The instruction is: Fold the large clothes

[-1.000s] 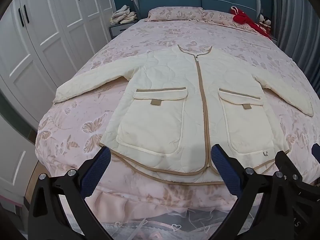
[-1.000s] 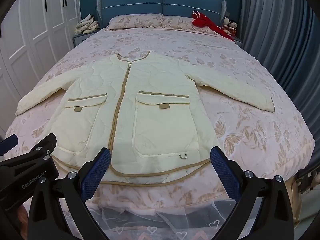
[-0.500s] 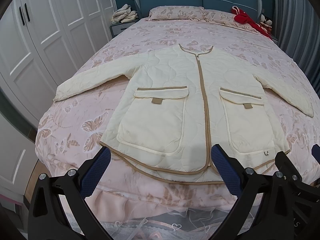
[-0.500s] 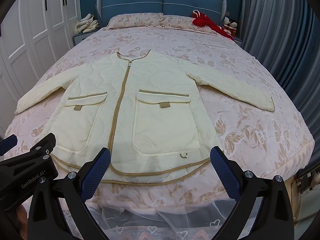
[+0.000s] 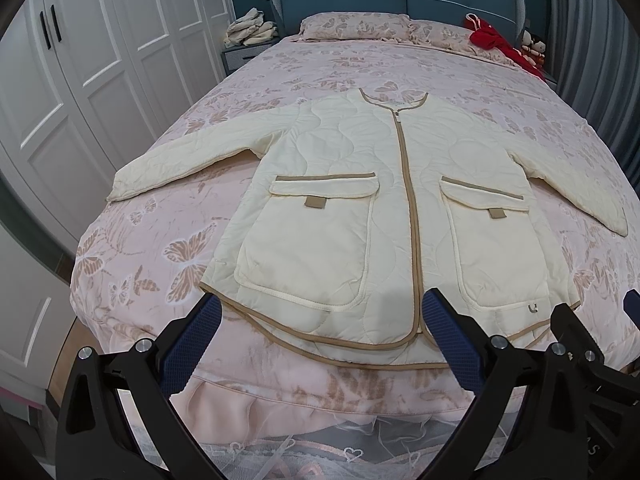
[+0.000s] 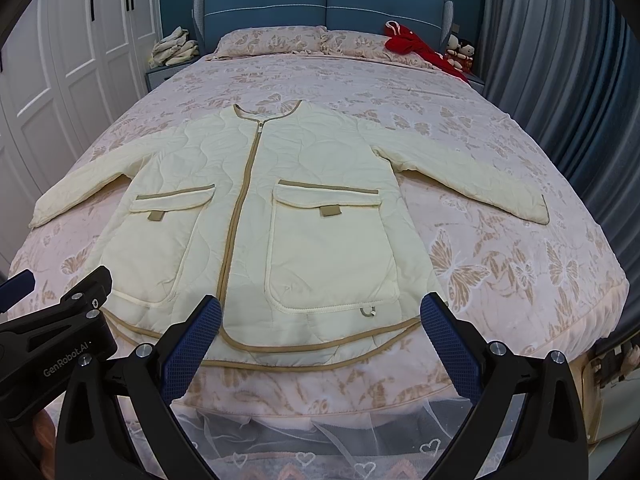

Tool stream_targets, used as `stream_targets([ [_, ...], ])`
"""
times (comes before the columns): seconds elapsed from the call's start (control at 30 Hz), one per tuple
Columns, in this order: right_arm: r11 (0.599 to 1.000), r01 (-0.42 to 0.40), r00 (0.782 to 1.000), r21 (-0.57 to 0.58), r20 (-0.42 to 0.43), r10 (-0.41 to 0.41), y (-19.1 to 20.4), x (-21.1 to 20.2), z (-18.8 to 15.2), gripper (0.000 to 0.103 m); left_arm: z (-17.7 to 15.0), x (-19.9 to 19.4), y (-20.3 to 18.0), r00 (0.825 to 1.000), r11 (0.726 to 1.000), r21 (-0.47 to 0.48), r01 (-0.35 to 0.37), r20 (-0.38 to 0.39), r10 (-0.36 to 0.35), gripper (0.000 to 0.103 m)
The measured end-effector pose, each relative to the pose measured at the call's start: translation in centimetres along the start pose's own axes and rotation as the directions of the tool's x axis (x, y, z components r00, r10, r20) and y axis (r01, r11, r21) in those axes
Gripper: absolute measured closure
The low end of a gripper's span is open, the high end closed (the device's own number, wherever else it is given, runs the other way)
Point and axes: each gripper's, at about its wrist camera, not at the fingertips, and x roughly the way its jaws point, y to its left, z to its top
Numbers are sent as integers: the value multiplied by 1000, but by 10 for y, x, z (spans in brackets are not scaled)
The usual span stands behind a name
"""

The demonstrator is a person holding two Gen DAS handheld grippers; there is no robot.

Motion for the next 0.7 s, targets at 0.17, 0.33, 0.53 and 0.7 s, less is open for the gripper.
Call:
stream_targets([
  [0.17,1000,-1,1000,2,-1,1,0,0,0,5,-3,1,3,1000,1000,-4,0,0,0,5],
  [0.33,1000,0,1000,0,0,0,0,0,0,5,-3,1,3,1000,1000,-4,0,1,0,5],
  [0.53,1000,0,1000,0,-1,0,0,0,-1,5,-3,1,4,1000,1000,-4,-2,1,2,5],
  [0.7,1000,1,1000,0,0,-1,0,0,-1,5,-3,1,4,1000,1000,-4,-1,1,1,5],
])
